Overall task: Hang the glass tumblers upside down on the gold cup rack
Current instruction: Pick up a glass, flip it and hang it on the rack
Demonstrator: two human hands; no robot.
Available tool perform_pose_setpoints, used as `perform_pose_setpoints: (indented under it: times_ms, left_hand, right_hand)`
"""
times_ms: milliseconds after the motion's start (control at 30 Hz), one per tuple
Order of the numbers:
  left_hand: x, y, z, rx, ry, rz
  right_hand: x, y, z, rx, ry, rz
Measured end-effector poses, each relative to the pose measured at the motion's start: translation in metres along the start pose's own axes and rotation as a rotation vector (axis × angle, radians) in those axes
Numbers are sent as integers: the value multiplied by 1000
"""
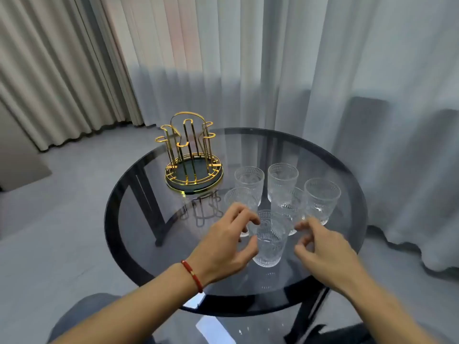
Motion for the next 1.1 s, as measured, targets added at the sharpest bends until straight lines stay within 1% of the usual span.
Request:
perform_pose_setpoints:
  times_ms: [33,67,100,133,167,267,333,367,433,500,533,600,667,800,867,933,1000,1033,1100]
  left_hand:
    - [2,1,-3,17,21,33]
    - [3,2,-3,-5,47,70]
    - [7,3,-6,-20,64,86]
    - [9,4,-9,-24,67,116]
    - [11,4,-12,-23,79,132]
    - [10,7,-13,-23,122,203]
    - [8,14,-11,-55,152,234]
    - [6,17,-9,-57,167,243]
    - [-2,20,1,0,206,280]
    - [-17,17,19,101,258,351]
    - [-25,12,29,193,282,411]
    - [-43,-3,43,513,334,582]
    - [-57,-22,49,783,382,720]
    - [-69,-66,53,971,455,820]
    - [-68,-90,52,1055,469,860]
    - [-67,-110,51,1094,474,884]
    - [-69,-127,48,1100,468,876]
    - [-70,-135,47,1077,453,869]
    - [-68,-152,47,927,406,844]
  right_hand:
    - [1,3,-9,-22,-142,-26]
    - [3,-2,-16,-46,-277,-9]
    - [6,-6,-22,-73,-365,17]
    - [7,-13,-24,-112,-423,16]
    - [6,-21,-27,-143,-432,28]
    - [0,-34,-24,-124,-373,-6]
    - [-3,-38,-14,-26,-310,52]
    - [-3,-40,-8,-31,-272,98]
    - [-2,-44,6,-148,-183,197]
    - [-2,-54,19,-303,-73,266]
    - [-5,-59,23,-378,-11,269]
    - [-13,-73,25,-517,73,231]
    - [-28,-88,19,-631,70,126]
    - [-73,-123,-5,-638,7,-101]
    - [-95,-135,-20,-628,-48,-176]
    - [-113,-143,-36,-657,-121,-227]
    - [-127,-147,-46,-659,-157,-252]
    - [-134,-147,-47,-647,-157,-248]
    - [-148,-144,-44,-615,-111,-225]
Point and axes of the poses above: each hand's wrist, its own x-axis away from the middle knuckle, its own z-axis out of the back of the hand, y = z × x, the point moved 5 cm from there along -x, towards the middle knuckle, and after that the axes turned 14 degrees about y, right-handed, at the moved point
